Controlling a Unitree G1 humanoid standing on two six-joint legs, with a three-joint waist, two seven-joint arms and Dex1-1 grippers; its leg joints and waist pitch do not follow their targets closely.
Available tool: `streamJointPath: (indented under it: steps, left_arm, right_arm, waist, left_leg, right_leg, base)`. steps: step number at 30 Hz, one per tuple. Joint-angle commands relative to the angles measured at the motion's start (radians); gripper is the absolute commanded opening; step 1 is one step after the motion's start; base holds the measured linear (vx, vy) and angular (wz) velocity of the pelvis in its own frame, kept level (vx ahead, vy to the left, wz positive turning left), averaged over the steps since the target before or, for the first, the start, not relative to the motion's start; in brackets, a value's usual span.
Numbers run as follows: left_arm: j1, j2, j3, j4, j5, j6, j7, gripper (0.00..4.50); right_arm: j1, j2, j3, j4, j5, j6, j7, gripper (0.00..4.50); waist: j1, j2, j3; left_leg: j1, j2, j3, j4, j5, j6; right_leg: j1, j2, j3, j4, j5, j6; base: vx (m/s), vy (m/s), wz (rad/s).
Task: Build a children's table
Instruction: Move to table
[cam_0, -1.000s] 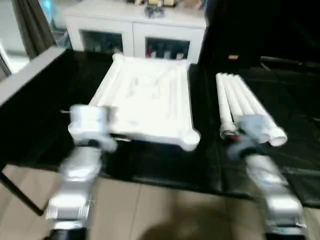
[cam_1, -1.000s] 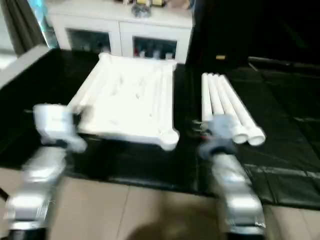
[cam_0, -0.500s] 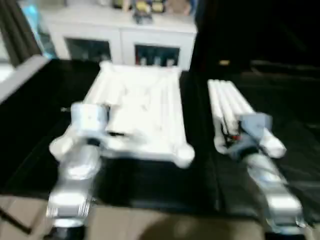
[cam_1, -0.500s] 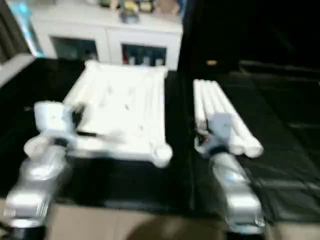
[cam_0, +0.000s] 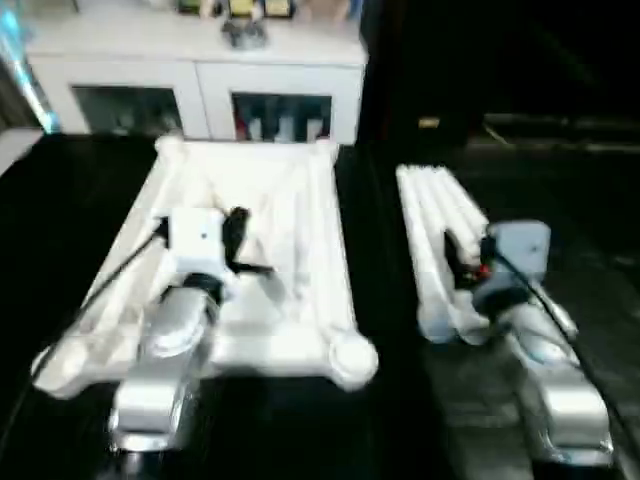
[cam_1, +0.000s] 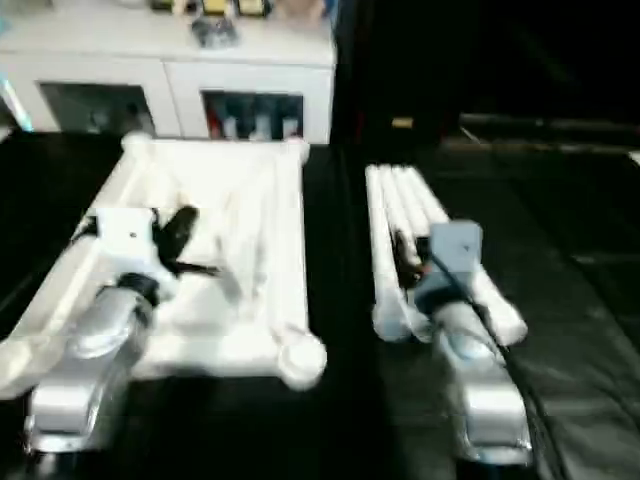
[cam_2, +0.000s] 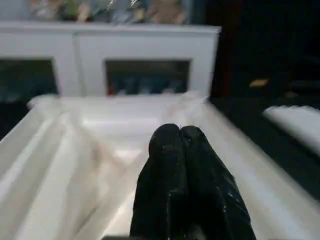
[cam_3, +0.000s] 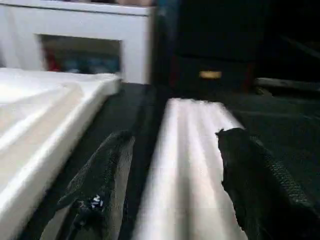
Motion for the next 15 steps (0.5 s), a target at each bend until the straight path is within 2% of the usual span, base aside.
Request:
streamJointPath:
  steps: [1,2,3,4,5,6,7,8,9,10,11,12,13,14,15]
  left_arm:
    - [-0.001,0.0,-0.009,-0.008,0.0,-0.002,-0.005,0.0]
    - [-0.001,0.002,-0.007,-0.007,0.004,-0.005,-0.009,0.0]
    - [-0.003,0.003,-0.005,-0.005,0.005,-0.004,-0.01,0.0]
    - [-0.004,0.003,-0.004,-0.004,0.005,-0.003,-0.01,0.0]
    - [-0.005,0.003,-0.003,-0.005,0.005,-0.003,-0.01,0.0]
    - [-0.007,0.004,-0.003,-0.004,0.005,-0.005,-0.011,0.0]
    - [-0.007,0.005,-0.004,-0.003,0.005,-0.005,-0.01,0.0]
    - [-0.007,0.008,-0.004,-0.004,0.006,-0.006,-0.01,0.0]
    - [-0.007,0.008,-0.004,-0.004,0.006,-0.006,-0.01,0.0]
    - [-0.004,0.014,-0.002,-0.009,0.003,-0.004,-0.01,0.0]
    - [-0.003,0.015,-0.002,-0.009,0.002,-0.004,-0.01,0.0]
    - [-0.001,0.017,0.001,-0.011,0.001,-0.004,-0.01,0.0]
    - [0.0,0.018,0.002,-0.012,0.001,-0.003,-0.011,0.0]
    - [0.002,0.019,0.002,-0.014,0.001,-0.003,-0.012,0.0]
    - [0.007,0.019,0.002,-0.02,0.003,-0.002,-0.013,0.0]
  right_arm:
    - [0.0,-0.013,-0.004,-0.01,0.005,0.014,0.003,2.91]
    - [0.0,-0.014,-0.002,-0.008,0.006,0.014,0.0,2.91]
    - [0.001,-0.015,-0.002,-0.006,0.009,0.017,0.002,2.91]
    - [0.001,-0.015,-0.002,-0.006,0.011,0.017,0.003,2.91]
    - [0.001,-0.015,-0.003,-0.005,0.011,0.017,0.004,2.91]
    - [0.0,-0.017,-0.003,-0.002,0.009,0.016,0.004,2.91]
    - [0.0,-0.017,-0.003,-0.002,0.009,0.017,0.005,2.91]
    - [0.0,-0.018,-0.002,0.002,0.009,0.021,0.006,2.91]
    - [0.0,-0.018,-0.002,0.002,0.009,0.021,0.006,2.91]
    - [0.0,-0.014,-0.004,0.006,0.008,0.027,0.008,2.91]
    - [0.0,-0.014,-0.004,0.006,0.007,0.027,0.008,2.91]
    - [0.0,-0.014,-0.002,0.01,0.001,0.031,0.007,2.91]
    - [0.0,-0.013,-0.002,0.013,0.0,0.03,0.006,2.91]
    - [0.0,-0.01,-0.004,0.015,0.004,0.028,0.006,2.91]
    - [-0.001,-0.017,0.002,0.017,0.001,0.022,0.006,2.91]
  waist:
    - [-0.013,0.014,-0.076]
    - [0.001,0.01,-0.066]
    - [0.014,-0.004,-0.055]
    - [0.023,-0.004,-0.052]
    - [0.026,-0.003,-0.042]
    - [0.018,-0.002,-0.031]
    - [0.014,-0.001,-0.026]
    - [0.011,-0.001,-0.024]
    - [0.011,-0.002,-0.022]
    - [0.014,-0.005,-0.016]
    - [0.024,-0.012,-0.012]
    - [0.037,-0.009,-0.02]
    - [0.043,-0.022,-0.014]
    - [0.062,-0.031,-0.011]
    - [0.082,-0.035,-0.013]
  left_leg:
    - [0.093,0.144,-0.084,-0.039,0.677,0.269]
    - [0.062,0.102,-0.049,-0.039,0.605,0.24]
    - [0.015,0.055,-0.004,-0.055,0.41,0.165]
    - [0.015,0.052,0.006,-0.064,0.292,0.125]
    - [0.026,0.062,0.01,-0.085,0.078,0.064]
    - [0.037,0.072,0.009,-0.108,-0.085,0.02]
    - [0.041,0.073,0.011,-0.118,-0.152,0.005]
    - [0.048,0.075,0.014,-0.13,-0.229,-0.016]
    - [0.05,0.073,0.021,-0.132,-0.253,-0.016]
    - [0.051,0.069,0.032,-0.133,-0.281,-0.011]
    - [0.043,0.061,0.043,-0.121,-0.26,0.013]
    - [0.071,0.073,0.064,-0.081,-0.201,0.013]
    - [0.064,0.072,0.064,-0.069,-0.186,0.017]
    - [0.031,0.067,0.053,-0.049,-0.149,0.035]
    - [-0.005,0.064,0.026,-0.028,-0.115,0.098]
  right_leg:
    - [-0.026,-0.122,0.063,-0.02,0.421,-0.031]
    - [-0.007,-0.13,0.071,-0.049,0.418,-0.064]
    - [0.033,-0.131,0.07,-0.061,0.47,-0.08]
    - [0.036,-0.129,0.068,-0.069,0.451,-0.082]
    - [0.035,-0.124,0.068,-0.085,0.34,-0.09]
    - [0.031,-0.118,0.066,-0.097,0.195,-0.108]
    - [0.031,-0.118,0.067,-0.103,0.124,-0.114]
    - [0.033,-0.119,0.07,-0.115,0.014,-0.119]
    - [0.03,-0.124,0.076,-0.123,-0.031,-0.119]
    - [0.027,-0.139,0.087,-0.14,-0.137,-0.123]
    - [0.037,-0.168,0.109,-0.167,-0.257,-0.116]
    - [0.015,-0.19,0.164,-0.194,-0.334,-0.098]
    - [0.023,-0.199,0.184,-0.2,-0.368,-0.089]
    - [0.046,-0.227,0.22,-0.209,-0.432,-0.07]
    - [0.06,-0.273,0.214,-0.216,-0.461,-0.062]
  base:
    - [0.045,-0.005,-0.19]
    - [0.0,0.0,0.0]
    - [0.0,0.0,0.0]
    - [0.0,0.0,0.0]
    - [0.0,0.0,0.0]
    - [-0.071,0.013,-0.01]
    - [-0.071,0.013,-0.01]
    - [-0.074,0.009,-0.04]
    - [-0.073,0.01,-0.01]
    - [-0.073,0.01,-0.01]
    - [-0.063,0.017,0.01]
    - [-0.058,0.046,-0.07]
    - [-0.058,0.046,-0.07]
    - [-0.04,0.092,-0.34]
    - [-0.005,0.145,-0.37]
